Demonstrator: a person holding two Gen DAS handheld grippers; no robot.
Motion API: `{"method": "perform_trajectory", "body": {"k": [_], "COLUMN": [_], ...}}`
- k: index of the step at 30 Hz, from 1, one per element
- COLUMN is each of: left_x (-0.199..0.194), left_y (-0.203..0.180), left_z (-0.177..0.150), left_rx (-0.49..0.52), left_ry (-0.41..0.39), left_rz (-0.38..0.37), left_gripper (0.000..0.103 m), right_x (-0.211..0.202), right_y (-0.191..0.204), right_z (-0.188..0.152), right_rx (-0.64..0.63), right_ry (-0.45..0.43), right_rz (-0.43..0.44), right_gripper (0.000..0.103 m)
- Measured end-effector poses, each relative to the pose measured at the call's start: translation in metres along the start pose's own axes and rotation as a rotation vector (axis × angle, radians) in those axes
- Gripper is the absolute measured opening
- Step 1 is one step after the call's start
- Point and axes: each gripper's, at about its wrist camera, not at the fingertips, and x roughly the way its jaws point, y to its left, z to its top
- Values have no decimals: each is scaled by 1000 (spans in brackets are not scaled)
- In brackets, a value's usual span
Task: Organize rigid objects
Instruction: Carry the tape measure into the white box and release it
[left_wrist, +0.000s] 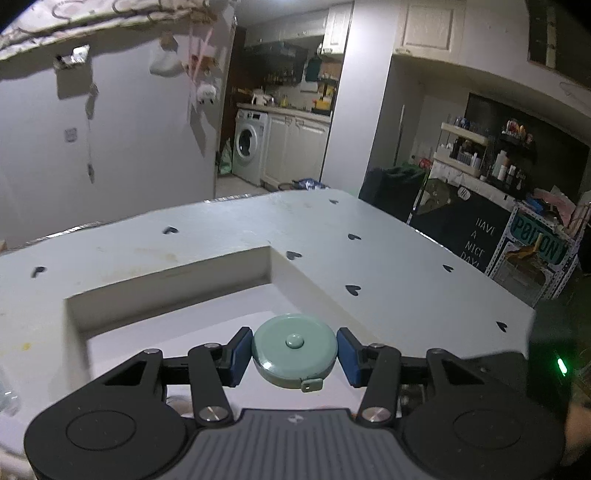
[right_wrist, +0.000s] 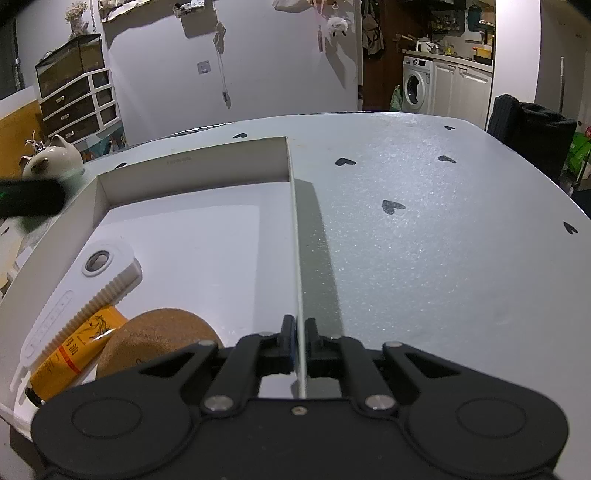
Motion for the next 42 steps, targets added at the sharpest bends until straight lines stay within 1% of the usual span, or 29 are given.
{"method": "perform_trajectory", "body": {"k": [3, 6, 11, 14, 17, 21, 28, 30, 31, 32, 36, 42], "left_x": [28, 58, 87, 95, 97, 103, 103, 103, 102, 102, 99, 93], "left_y": [-7, -6, -3, -3, -3, -4, -1, -1, -1, -1, -2, -1], "left_z": [3, 2, -8, -12, -12, -13, -14, -14, -14, -14, -16, -21], "left_rx": [2, -30, -78, -91, -96, -100, -127, -130, -129, -129, -131, -142], "left_ry": [29, 87, 150, 192, 187, 225, 224, 222, 223, 225, 227, 212], "left_rz": [17, 29, 13, -17, -26, -51, -68, -70, -71, -70, -74, -77], "left_gripper": [50, 50, 50, 50, 50, 50, 52, 59, 68, 73, 74, 89], "right_x": [0, 1, 0, 0, 0, 0, 0, 0, 0, 0, 0, 0], "right_y": [2, 1, 1, 0, 0, 0, -1, -1, 0, 0, 0, 0], "right_z": [-1, 0, -1, -2, -3, -2, -2, -2, -2, -2, -2, -2], "right_rx": [-16, -14, -33, -32, -34, -34, -33, -33, -32, -33, -38, -42], "right_ry": [0, 6, -1, -5, -6, -4, -6, -6, -6, -6, -4, -5], "right_rz": [-8, -4, -3, 4, 7, 7, 12, 11, 10, 10, 9, 12], "right_gripper": [6, 6, 6, 6, 6, 6, 6, 6, 6, 6, 6, 6]}}
